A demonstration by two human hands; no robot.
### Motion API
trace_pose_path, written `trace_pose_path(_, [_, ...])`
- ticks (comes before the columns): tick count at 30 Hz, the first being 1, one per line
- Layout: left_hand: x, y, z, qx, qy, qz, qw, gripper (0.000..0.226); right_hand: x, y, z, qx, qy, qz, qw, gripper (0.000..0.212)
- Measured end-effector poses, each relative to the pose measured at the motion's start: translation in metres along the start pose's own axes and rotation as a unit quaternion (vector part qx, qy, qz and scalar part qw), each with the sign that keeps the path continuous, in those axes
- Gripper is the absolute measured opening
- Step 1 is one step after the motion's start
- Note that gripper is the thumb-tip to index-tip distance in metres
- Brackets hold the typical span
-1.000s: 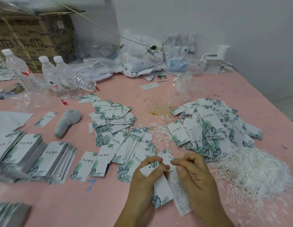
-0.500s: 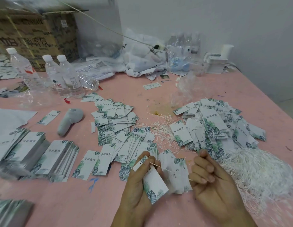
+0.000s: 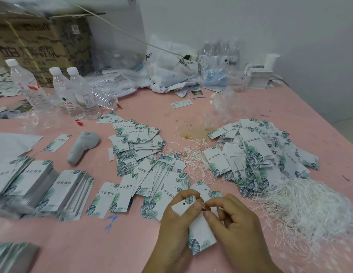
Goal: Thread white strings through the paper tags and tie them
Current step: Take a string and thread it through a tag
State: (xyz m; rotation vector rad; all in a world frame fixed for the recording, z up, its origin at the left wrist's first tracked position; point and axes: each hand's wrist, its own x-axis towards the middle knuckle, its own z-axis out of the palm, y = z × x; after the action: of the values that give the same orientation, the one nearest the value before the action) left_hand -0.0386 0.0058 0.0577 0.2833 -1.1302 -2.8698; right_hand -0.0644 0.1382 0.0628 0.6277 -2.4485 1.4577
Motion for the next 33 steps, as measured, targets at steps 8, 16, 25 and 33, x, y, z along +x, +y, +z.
trace_pose_path(8, [0.002, -0.008, -0.006, 0.077, 0.028, 0.042, 0.996, 0.032, -0.002, 0.001, 0.002, -0.004, 0.05, -0.05, 0.997, 0.01])
trace_pose_path(16, [0.004, -0.012, -0.011, 0.191, 0.054, 0.065, 0.978, 0.033, 0.001, 0.0, 0.004, 0.013, 0.052, 0.013, 0.998, 0.01])
trace_pose_path(25, [-0.003, -0.016, -0.009, 0.282, -0.01, 0.083, 0.956, 0.021, 0.0, -0.002, 0.005, 0.022, 0.05, 0.031, 0.998, 0.012])
trace_pose_path(33, [-0.001, -0.02, -0.007, 0.291, -0.049, 0.087, 0.952, 0.033, 0.0, -0.006, 0.005, 0.03, 0.048, 0.033, 0.998, 0.015])
